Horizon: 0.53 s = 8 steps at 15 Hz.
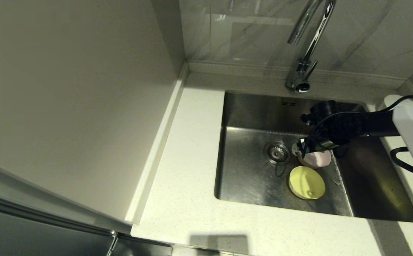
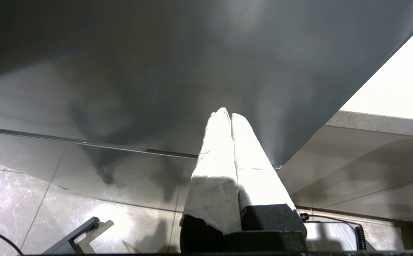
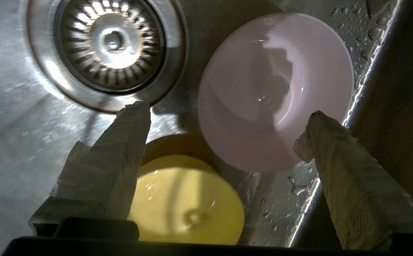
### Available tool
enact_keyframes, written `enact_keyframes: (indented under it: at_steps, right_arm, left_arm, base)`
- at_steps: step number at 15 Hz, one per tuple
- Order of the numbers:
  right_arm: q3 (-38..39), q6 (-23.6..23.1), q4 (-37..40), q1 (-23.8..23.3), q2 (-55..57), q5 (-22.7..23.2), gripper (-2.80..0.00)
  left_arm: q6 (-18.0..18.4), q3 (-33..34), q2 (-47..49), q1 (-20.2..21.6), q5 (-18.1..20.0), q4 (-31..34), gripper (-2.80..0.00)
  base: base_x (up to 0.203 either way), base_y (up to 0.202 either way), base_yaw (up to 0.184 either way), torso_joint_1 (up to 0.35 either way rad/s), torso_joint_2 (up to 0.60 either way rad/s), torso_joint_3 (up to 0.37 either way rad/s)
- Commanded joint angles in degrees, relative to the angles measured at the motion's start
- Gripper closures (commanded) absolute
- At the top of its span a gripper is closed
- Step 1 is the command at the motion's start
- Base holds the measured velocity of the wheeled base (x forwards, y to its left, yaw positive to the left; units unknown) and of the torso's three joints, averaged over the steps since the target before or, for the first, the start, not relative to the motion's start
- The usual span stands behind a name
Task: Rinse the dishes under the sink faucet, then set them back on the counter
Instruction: Put a bowl back to the table from the sink
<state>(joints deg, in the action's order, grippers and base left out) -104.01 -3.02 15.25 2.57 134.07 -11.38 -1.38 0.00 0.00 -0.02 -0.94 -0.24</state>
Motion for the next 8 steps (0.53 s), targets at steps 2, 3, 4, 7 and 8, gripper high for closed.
enact_keyframes:
  at_steps: [2, 3, 4, 7, 8]
  right_arm:
    - [-2.14, -0.14, -0.13, -0.37, 4.1, -0.97, -2.8]
    - [-3.02, -0.16, -0.13, -0.38, 4.87, -1.32, -2.8]
    - [-3.42, -0.49, -0.13, -0.38, 5.25, -1.36, -2.8]
    - [-5.51, -0.5, -0.13, -0.38, 6.84, -1.73, -2.8]
    - [-6.4, -0.57, -0.13, -0.38, 7.56, -2.38, -2.8]
  left_arm:
    - [-0.03, 0.0, -0.09, 0.02, -0.03, -0.02, 0.0]
    - [-0.03, 0.0, -0.09, 0.02, -0.03, -0.02, 0.0]
    - [-0.03, 0.0, -0.09, 0.02, -0.03, -0.02, 0.0]
    - [-0.03, 0.0, -0.09, 0.02, -0.03, -0.02, 0.0]
    - [-0.03, 0.0, -0.09, 0.02, -0.03, -0.02, 0.0]
  base:
    - [0.0, 0.0, 0.0, 0.0, 0.0, 0.0]
    - [0.0, 0.0, 0.0, 0.0, 0.0, 0.0]
    - [0.0, 0.0, 0.0, 0.0, 0.0, 0.0]
    - [0.0, 0.0, 0.0, 0.0, 0.0, 0.0]
    - [0.0, 0.0, 0.0, 0.0, 0.0, 0.0]
